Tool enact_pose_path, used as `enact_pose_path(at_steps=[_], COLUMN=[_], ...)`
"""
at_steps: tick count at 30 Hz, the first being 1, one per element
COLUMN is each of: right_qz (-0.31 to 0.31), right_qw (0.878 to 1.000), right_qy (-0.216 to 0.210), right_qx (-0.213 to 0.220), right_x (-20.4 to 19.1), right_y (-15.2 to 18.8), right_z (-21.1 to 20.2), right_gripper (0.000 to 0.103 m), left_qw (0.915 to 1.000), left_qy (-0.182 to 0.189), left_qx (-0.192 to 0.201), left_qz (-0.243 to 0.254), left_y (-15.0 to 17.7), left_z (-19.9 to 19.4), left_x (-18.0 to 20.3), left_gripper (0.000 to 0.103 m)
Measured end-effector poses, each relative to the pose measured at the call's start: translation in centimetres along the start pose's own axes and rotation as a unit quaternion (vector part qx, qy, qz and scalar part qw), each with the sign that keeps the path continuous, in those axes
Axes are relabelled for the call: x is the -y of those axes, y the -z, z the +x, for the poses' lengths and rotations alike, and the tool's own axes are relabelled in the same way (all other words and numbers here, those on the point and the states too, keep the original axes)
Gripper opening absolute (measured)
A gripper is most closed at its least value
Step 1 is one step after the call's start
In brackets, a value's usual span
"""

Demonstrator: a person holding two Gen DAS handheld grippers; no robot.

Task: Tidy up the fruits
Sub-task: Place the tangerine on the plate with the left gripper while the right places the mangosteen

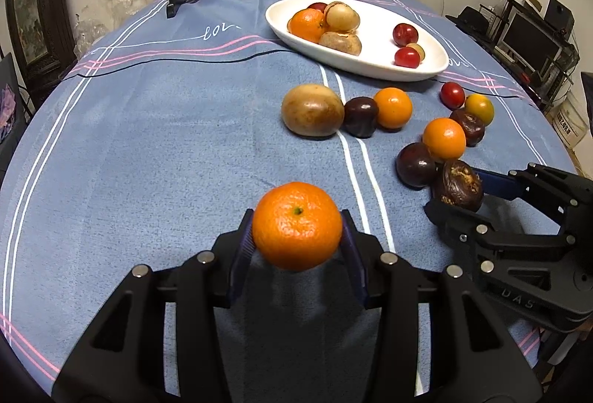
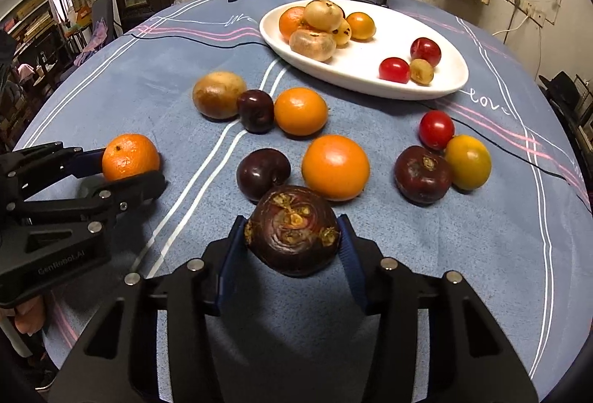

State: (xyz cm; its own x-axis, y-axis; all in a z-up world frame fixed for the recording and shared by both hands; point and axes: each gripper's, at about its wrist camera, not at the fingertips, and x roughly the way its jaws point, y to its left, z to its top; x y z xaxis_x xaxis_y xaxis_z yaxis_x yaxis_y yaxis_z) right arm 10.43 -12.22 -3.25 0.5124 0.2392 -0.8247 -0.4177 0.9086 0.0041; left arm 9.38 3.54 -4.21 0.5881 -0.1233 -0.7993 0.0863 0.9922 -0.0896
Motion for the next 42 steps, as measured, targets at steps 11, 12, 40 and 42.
enact_pose_path(at_steps=[11,12,40,42], right_qz=[0.069,0.075,0.111,0.112], right_qw=[0.996,0.995,0.987,0.988], right_qy=[-0.038,-0.041,-0.004,-0.005], right_qx=[0.034,0.04,0.115,0.11], right_x=[3.7,4.3,14.1,14.5], right_y=[2.0,2.1,-5.6,-6.7], right_z=[-3.2,-3.7,-5.5,-4.6], right_gripper=[0.049,0.049,0.049,0.049], left_qw=[0.9997,0.9995,0.9965,0.9965], left_qy=[0.001,0.0,0.068,0.068], left_qx=[-0.001,0.001,-0.002,-0.008], left_qz=[0.024,0.032,0.049,0.048], left_y=[0.0,-0.1,-15.3,-15.5], left_z=[-0.2,-0.4,5.1,6.0], left_x=[0.6,0.8,8.7,9.0], left_gripper=[0.045,0.045,0.045,0.045])
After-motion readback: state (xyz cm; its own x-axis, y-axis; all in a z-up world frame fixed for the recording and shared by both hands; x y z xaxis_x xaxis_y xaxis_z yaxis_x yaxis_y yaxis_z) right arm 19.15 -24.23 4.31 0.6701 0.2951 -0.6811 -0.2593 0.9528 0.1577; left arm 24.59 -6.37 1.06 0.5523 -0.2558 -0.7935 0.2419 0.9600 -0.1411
